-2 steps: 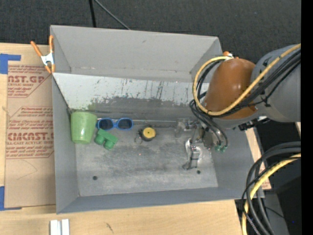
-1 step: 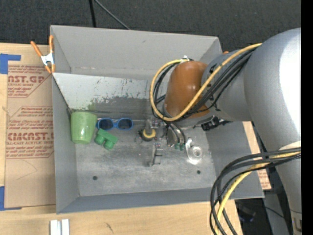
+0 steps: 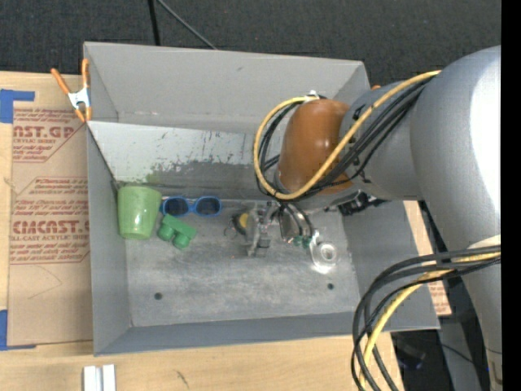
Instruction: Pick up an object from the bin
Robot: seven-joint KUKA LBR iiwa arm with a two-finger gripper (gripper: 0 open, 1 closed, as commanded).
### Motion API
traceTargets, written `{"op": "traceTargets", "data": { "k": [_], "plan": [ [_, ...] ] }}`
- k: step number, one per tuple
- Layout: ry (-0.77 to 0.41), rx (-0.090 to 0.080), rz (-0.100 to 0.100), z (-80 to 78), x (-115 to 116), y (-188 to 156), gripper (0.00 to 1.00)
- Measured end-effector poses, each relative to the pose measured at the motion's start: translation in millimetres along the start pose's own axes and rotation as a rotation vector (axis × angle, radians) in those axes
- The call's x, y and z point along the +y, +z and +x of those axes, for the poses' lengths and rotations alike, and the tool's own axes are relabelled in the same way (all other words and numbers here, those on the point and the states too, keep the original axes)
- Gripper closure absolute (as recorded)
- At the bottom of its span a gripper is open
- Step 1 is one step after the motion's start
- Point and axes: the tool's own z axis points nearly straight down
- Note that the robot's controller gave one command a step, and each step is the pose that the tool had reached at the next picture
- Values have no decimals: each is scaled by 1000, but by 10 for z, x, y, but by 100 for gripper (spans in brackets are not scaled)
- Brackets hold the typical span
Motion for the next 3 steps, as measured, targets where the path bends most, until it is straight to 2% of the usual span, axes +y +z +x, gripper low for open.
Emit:
{"op": "traceTargets", "data": {
  "k": [1,2,3],
  "plan": [
    [0,7,1,18,-2,13,0],
    [-71,1,6,-116,-1092,-313,0],
    [-101,9,3,85,-1756,111,0]
  ]
}}
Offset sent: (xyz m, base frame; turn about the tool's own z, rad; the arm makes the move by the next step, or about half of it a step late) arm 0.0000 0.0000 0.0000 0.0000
